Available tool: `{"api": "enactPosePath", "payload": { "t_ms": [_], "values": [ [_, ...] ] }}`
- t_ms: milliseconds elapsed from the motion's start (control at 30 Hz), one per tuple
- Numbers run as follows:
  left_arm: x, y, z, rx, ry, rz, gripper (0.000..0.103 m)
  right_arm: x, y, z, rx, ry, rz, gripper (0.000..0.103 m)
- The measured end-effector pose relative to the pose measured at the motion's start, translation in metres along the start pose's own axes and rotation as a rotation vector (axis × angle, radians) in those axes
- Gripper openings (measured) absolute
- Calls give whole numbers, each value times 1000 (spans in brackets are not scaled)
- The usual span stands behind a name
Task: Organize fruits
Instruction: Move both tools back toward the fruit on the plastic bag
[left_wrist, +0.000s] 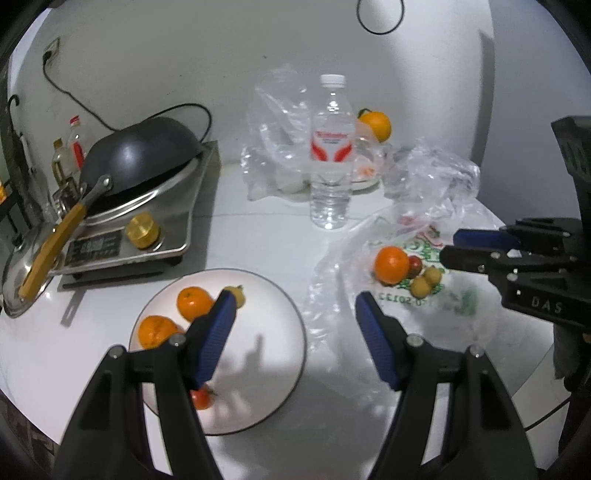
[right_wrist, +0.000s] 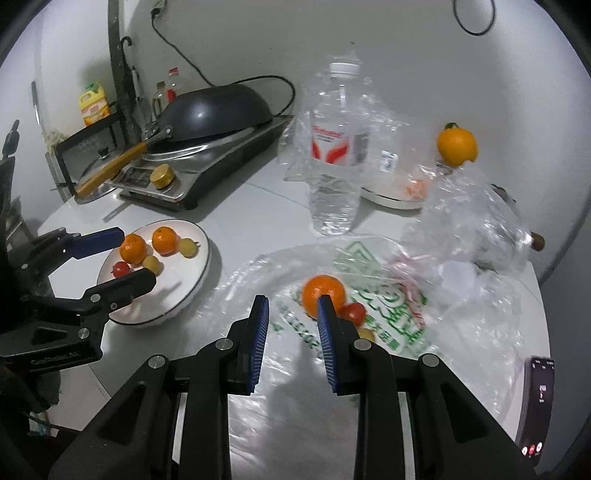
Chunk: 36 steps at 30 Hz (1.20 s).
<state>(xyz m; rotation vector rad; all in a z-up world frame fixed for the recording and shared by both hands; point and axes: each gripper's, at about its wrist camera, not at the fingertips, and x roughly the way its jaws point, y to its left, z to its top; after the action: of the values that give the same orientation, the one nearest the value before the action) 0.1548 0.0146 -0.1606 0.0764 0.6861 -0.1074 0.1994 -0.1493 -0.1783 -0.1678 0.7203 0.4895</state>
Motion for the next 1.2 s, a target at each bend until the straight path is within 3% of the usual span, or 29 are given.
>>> {"api": "enactPosePath", "payload": {
  "t_ms": [600,1200],
  "values": [
    [13,-71,3,89,42,-45,68,-13,-65,-39,85,1,-10,29],
    [38,-101,6,132,74,-95,68,19,-90,-40,94,47,39,29]
  ]
}}
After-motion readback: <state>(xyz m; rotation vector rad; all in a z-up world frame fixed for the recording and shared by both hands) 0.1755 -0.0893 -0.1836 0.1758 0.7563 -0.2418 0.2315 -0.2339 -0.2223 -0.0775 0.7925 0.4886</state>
